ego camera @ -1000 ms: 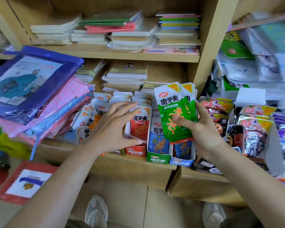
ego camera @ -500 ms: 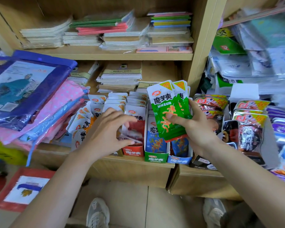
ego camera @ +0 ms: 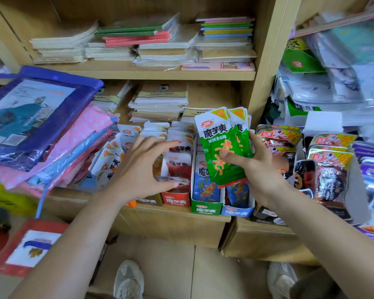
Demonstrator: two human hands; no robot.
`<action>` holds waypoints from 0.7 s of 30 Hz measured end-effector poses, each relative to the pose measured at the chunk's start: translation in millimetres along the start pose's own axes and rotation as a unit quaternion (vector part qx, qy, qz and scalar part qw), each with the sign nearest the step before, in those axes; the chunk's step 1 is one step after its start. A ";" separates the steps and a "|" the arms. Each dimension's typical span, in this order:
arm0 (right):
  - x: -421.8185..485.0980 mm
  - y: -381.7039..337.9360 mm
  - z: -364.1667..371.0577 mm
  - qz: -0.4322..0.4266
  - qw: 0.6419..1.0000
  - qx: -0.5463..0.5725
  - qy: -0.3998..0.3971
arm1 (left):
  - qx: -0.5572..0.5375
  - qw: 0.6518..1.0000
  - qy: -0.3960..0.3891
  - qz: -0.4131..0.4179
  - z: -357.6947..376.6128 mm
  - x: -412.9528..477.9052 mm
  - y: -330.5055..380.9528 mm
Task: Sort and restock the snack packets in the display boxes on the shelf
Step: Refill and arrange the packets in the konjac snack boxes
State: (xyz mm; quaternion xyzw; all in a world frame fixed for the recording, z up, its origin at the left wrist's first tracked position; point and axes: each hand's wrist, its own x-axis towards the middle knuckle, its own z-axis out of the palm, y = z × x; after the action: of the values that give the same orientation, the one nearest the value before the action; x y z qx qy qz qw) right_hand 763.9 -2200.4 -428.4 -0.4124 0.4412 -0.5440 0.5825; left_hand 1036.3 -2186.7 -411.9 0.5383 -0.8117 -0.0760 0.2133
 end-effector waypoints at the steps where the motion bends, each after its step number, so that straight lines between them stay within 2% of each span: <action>1: 0.3 -0.4 -0.8 0.002 1.000 0.001 0.000 | 0.000 1.000 0.011 0.019 -1.4 -1.5 -2.1; 3: 0.8 -1.4 -2.1 0.007 1.000 0.001 -0.007 | -0.018 0.999 -0.005 0.029 -3.1 -6.0 -4.0; 6: 0.6 -3.4 -2.8 0.007 1.000 -0.006 -0.015 | -0.064 0.997 -0.041 -0.009 -3.5 -12.4 -3.2; 11: 0.4 -3.3 -3.8 0.007 1.000 0.000 -0.014 | -0.078 0.996 -0.022 -0.028 -1.5 -12.6 0.6; 14: -0.5 -2.8 -4.6 0.005 1.000 0.002 -0.018 | -0.039 0.999 0.030 -0.012 0.1 -7.4 4.6; 18: -2.4 -2.5 -4.6 0.002 1.000 0.001 -0.017 | 0.043 0.989 0.143 -0.007 11.0 16.0 6.7; 21: -4.3 -4.8 -6.3 -0.002 1.000 0.001 -0.013 | 0.074 0.974 0.201 -0.080 22.9 38.6 7.6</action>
State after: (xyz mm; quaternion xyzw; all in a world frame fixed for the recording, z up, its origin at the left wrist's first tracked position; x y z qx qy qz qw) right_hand 756.5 -2196.5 -425.2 -0.4201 0.4325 -0.5403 0.5870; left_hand 1007.3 -2221.0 -419.6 0.6205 -0.7098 0.0772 0.3244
